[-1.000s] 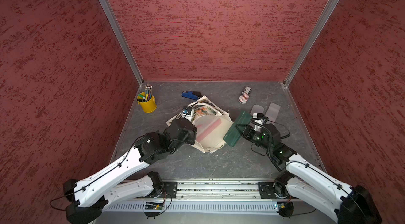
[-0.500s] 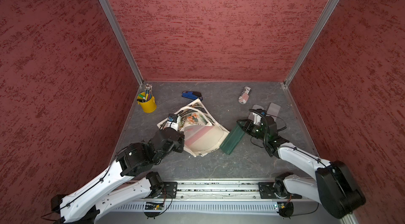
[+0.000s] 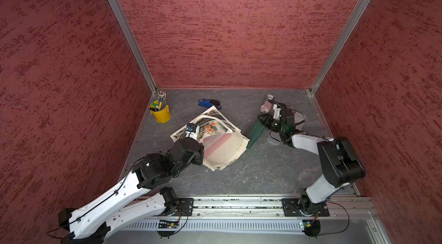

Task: Take out the pencil case from the canvas bag
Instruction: Place the pencil case at the center of the board.

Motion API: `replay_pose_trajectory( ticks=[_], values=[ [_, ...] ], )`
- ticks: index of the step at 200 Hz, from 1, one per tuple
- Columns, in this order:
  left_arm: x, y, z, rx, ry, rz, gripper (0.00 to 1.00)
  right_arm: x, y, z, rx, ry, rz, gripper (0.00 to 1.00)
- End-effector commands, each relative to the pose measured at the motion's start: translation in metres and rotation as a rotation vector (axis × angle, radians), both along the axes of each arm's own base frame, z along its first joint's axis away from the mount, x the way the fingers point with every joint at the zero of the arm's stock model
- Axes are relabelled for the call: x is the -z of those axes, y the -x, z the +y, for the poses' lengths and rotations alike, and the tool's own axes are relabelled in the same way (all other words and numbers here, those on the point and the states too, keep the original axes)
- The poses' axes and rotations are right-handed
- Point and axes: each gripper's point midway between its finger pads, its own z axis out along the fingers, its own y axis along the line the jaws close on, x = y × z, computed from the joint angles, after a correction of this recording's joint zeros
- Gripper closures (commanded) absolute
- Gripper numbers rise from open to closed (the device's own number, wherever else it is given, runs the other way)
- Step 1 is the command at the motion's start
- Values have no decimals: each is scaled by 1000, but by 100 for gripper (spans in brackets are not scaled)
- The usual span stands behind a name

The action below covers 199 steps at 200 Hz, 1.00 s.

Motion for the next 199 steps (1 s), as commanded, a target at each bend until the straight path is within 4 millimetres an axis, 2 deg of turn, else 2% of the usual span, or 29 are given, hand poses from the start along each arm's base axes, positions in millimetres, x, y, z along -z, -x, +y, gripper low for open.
replay_pose_trajectory(
  ticks=[1,36,54,74,107,118,131,171,181,185,189,199],
  values=[
    [-15,-3,-14,12,95,-27,100,1,-23,-1,-28,-15,-19,75],
    [-16,0,-19,29,102,-29,100,12,-48,-14,16,103,3,72],
    [-17,1,-21,36,99,-31,100,15,-53,-21,36,162,26,59],
    [-18,2,-23,42,103,-34,100,9,-50,-29,64,203,26,47],
    [-17,1,-31,63,109,-37,100,-14,-40,-42,111,257,-4,21],
    [-17,0,-34,70,105,-36,100,-24,-35,-46,125,268,-18,10],
    [-16,0,-36,75,101,-36,100,-38,-30,-50,137,280,-42,2],
    [-16,1,-43,93,114,-36,100,-71,-8,-54,143,275,-85,1],
    [-17,1,-44,96,115,-36,100,-79,1,-52,134,254,-103,1],
    [-17,1,-44,97,116,-37,100,-76,4,-51,128,247,-96,1],
    [-17,1,-44,96,116,-38,100,-87,10,-50,127,232,-123,1],
    [-17,1,-45,96,116,-40,100,-94,22,-47,123,202,-143,1]
  ],
)
